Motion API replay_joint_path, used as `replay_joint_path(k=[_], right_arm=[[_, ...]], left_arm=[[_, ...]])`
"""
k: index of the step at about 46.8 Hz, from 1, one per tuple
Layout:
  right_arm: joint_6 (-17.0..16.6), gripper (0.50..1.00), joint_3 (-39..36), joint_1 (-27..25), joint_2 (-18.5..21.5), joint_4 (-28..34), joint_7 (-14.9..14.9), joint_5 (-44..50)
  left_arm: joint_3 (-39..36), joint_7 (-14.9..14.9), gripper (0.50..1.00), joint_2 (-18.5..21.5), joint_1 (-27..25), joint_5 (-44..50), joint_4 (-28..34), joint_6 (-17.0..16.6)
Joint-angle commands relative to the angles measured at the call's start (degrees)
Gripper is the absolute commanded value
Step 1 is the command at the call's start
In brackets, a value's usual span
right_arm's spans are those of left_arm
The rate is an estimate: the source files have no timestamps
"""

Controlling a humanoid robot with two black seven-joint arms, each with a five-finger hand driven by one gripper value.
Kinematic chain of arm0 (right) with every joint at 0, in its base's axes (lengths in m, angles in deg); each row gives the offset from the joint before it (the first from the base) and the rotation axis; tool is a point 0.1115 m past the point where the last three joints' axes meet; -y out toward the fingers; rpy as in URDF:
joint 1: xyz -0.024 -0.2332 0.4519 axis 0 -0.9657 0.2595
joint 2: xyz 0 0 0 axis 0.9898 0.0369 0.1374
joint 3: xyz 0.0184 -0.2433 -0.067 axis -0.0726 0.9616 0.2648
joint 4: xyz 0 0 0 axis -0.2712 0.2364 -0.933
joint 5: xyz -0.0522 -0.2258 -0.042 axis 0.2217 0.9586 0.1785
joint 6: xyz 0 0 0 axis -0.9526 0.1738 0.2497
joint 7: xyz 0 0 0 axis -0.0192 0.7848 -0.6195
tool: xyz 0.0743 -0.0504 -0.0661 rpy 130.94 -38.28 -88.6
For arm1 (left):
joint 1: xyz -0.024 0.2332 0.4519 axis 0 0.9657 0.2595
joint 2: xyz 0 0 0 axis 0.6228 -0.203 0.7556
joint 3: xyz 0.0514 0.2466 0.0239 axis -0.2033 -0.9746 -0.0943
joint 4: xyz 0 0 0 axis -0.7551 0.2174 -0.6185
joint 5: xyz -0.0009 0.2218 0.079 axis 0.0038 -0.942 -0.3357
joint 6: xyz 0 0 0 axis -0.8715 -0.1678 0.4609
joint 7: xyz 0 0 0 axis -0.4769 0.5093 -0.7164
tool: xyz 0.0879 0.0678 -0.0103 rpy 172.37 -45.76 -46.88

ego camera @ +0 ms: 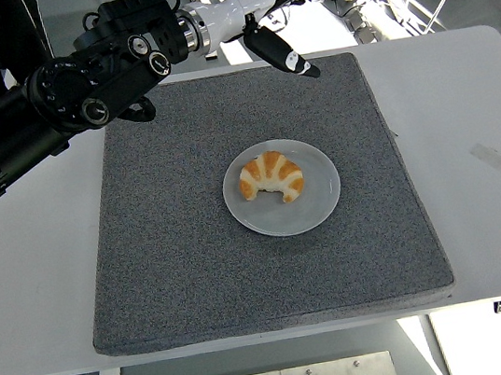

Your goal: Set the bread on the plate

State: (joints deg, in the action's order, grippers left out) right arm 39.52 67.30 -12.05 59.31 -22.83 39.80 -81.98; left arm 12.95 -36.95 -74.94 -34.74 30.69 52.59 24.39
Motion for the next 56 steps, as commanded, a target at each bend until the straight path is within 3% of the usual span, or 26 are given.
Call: replay_joint_path(k=[1,8,14,20,27,41,56], right_arm=[[0.0,1.0,-0.3,0.0,0.0,0.1,0.0,0.0],[0.1,1.0,-0.5,0.1,0.0,0.2,0.0,0.0],[0.1,1.0,-0.6,0.0,0.0,0.2,0.0,0.0],[0.1,1.0,-0.6,-0.1,0.0,0.3,0.0,0.0],[0.2,1.0,-0.7,-0.1,0.0,0.4,0.0,-0.2],[0.2,1.0,-0.6,-0.4,0.0,0.4,0.0,-0.4],[0.2,1.0,-0.6,-0.9,0.0,0.5,0.0,-0.5]], left_arm=[[3.9,-1.1,0.983,0.0,0.2,0.7,-0.1,-0.9],[8.2,-6.8,0.983,0.2,2.2,9.8,-0.1,-1.7],[8.6,-9.7,0.983,1.9,2.5,23.8,-0.5,-1.9],[8.7,-14.9,0.983,2.6,3.9,38.4,-3.6,-1.5],[12.9,-14.9,0.983,1.9,7.2,47.2,-8.5,-1.2],[28.0,-15.1,0.983,1.9,15.8,48.1,-8.9,-1.3],[42.4,-15.2,0.983,2.2,21.6,48.3,-10.8,-1.6]])
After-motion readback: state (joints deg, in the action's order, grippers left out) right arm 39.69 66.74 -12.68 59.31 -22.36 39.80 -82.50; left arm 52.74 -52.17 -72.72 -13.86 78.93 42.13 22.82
